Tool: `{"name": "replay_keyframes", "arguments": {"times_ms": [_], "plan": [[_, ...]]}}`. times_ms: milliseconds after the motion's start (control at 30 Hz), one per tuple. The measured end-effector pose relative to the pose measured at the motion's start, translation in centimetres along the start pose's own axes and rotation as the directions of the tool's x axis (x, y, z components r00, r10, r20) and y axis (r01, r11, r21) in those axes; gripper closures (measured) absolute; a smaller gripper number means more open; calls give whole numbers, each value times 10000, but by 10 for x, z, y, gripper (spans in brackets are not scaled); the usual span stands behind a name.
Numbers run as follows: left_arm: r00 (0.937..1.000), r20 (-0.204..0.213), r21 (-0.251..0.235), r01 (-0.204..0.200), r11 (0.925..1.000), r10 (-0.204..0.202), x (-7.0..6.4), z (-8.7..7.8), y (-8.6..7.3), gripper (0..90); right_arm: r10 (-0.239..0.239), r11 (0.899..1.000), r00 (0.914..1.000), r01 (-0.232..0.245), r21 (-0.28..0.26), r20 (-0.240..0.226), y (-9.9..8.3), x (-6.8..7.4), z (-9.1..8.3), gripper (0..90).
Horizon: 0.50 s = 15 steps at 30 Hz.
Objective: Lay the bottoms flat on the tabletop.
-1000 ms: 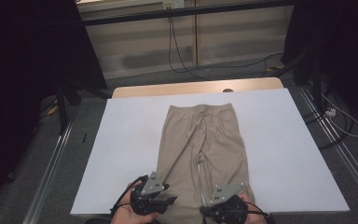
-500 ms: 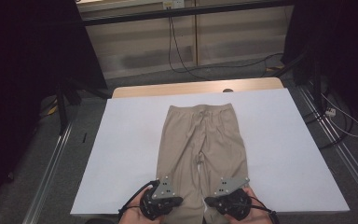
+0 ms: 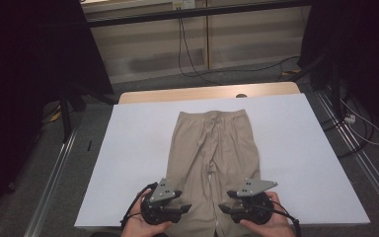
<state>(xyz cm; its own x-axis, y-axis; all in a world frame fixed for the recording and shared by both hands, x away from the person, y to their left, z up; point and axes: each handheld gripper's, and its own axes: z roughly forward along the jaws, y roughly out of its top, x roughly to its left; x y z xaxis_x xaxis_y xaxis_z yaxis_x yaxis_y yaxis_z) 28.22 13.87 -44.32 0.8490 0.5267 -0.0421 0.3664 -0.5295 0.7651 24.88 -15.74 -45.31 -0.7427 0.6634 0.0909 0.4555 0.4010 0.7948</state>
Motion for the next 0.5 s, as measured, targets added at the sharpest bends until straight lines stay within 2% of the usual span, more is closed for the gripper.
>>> {"name": "replay_keyframes", "arguments": {"times_ms": [33,100,167,267,333,400,433,500], "plan": [[9998,-177,-143,121,9998,-124,3,-1,1,306,128,9998,9998,-126,-132,130,1,-3,-2,392],[9984,-475,-462,301,9985,-323,10,-3,2,262,293,9985,9990,-277,-480,326,2,-11,-7,367],[9955,-732,-510,559,9971,-595,19,-2,4,221,451,9967,9976,-414,-693,527,3,-18,-12,334],[9914,-905,-656,886,9939,-944,28,-4,6,163,849,9921,9939,-777,-985,706,4,-29,-20,273],[9896,-992,-927,955,9911,-1046,34,-7,9,132,937,9899,9919,-836,-1144,862,5,-36,-26,251],[9885,-1225,-1318,727,9886,-890,41,-12,13,114,945,9879,9889,-790,-1336,1143,7,-44,-33,200],[9868,-1323,-1494,734,9861,-934,45,-13,16,98,1030,9858,9877,-856,-1444,1174,8,-48,-36,173],[9826,-1384,-1776,983,9792,-1237,53,-14,18,68,1228,9828,9834,-1018,-1543,1333,8,-56,-42,115]]}}
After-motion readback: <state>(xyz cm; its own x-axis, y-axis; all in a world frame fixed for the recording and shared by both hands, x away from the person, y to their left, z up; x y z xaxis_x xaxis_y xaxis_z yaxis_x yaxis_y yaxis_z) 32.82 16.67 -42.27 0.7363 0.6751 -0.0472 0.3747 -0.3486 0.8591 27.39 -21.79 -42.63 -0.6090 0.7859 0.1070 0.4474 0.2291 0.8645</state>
